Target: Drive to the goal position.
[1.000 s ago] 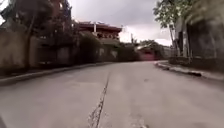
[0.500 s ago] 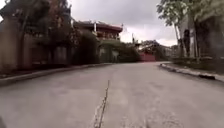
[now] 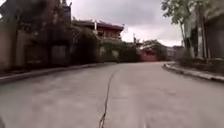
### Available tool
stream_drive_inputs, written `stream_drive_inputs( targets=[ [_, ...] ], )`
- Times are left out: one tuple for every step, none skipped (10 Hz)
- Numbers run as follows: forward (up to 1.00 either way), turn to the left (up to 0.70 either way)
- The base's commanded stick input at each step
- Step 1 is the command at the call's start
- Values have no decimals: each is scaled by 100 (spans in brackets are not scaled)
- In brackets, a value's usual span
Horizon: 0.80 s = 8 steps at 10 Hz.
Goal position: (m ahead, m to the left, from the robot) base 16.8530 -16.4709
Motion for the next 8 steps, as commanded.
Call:
stream_drive_inputs(
  targets=[
    [100, 0],
    [100, 0],
    [100, 0],
    [100, 0],
    [100, 0],
    [100, 0],
    [100, 0],
    [100, 0]
  ],
)
